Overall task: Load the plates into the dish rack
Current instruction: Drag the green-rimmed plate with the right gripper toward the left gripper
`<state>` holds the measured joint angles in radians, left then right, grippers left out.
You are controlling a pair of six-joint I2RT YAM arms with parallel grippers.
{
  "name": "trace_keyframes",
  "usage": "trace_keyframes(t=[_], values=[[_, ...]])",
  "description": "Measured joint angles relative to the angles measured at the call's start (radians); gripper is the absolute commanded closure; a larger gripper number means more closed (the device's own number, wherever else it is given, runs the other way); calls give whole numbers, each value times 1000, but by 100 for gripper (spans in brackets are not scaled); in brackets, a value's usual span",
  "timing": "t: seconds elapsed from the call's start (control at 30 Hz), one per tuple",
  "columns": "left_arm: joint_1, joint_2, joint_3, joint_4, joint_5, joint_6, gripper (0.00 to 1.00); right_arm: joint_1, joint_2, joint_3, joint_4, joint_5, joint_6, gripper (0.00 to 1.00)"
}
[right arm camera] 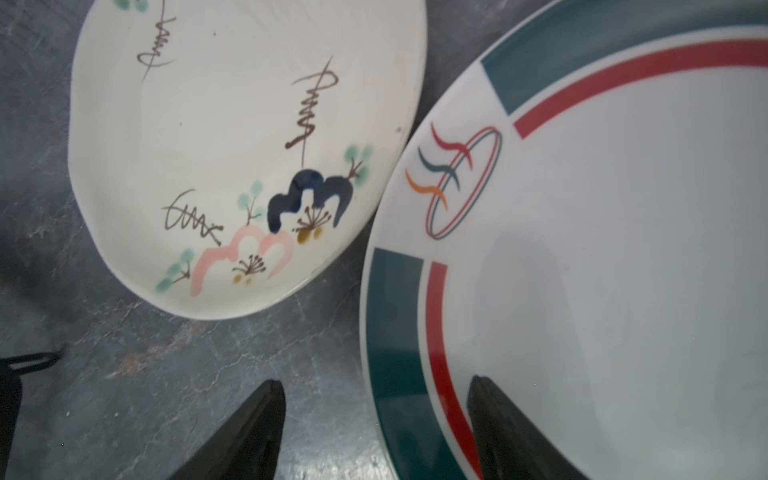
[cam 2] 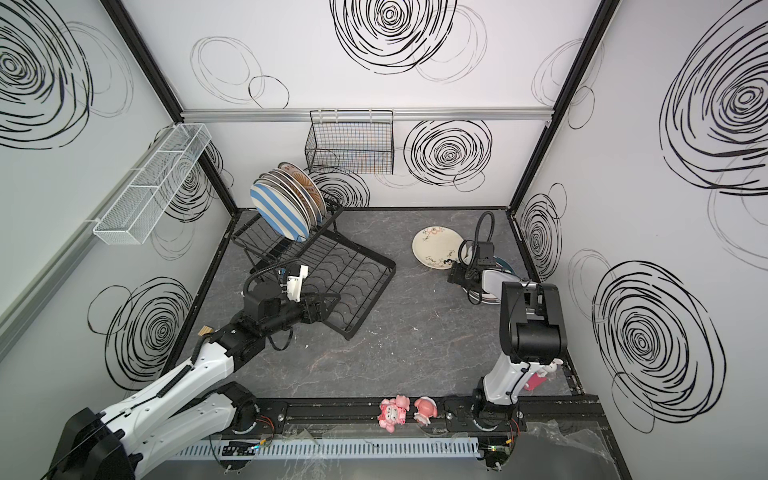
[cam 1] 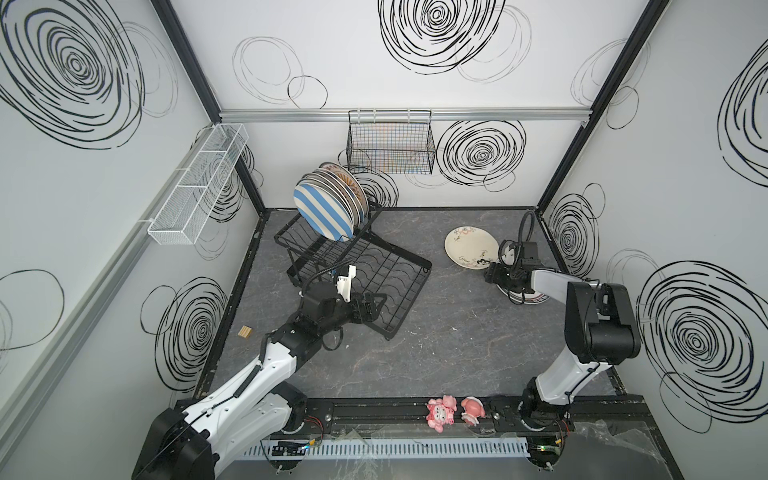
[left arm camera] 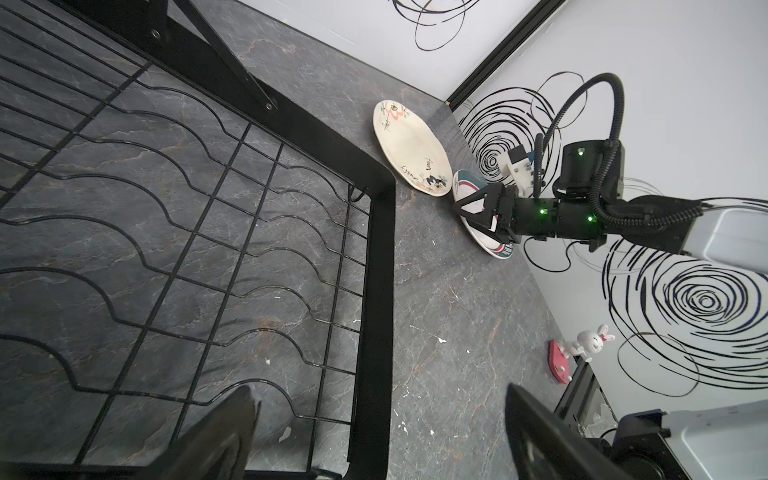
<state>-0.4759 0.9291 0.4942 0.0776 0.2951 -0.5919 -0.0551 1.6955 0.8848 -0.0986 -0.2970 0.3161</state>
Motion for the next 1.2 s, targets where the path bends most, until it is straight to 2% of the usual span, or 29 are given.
trace_keyframes(t=[0.43,0.57,0.7,0.87,0.97,1.03,1.2], values=[[-26,21,-38,62,11,-24,4,220,-191,-201,5,-99,59,26],[-97,29,-44,74,-4,-34,4,297,-254,-271,34,-135,105,26],[-171,39,-44,81,-34,-45,4,381,-304,-359,136,-195,163,26],[-237,66,-42,83,-74,-55,4,483,-314,-414,240,-263,232,26],[-264,97,-31,82,-98,-56,4,520,-338,-428,238,-285,258,26],[-280,121,-12,82,-116,-56,4,529,-381,-428,199,-269,267,26],[-332,203,73,85,-161,-51,4,492,-586,-401,18,-108,287,26]])
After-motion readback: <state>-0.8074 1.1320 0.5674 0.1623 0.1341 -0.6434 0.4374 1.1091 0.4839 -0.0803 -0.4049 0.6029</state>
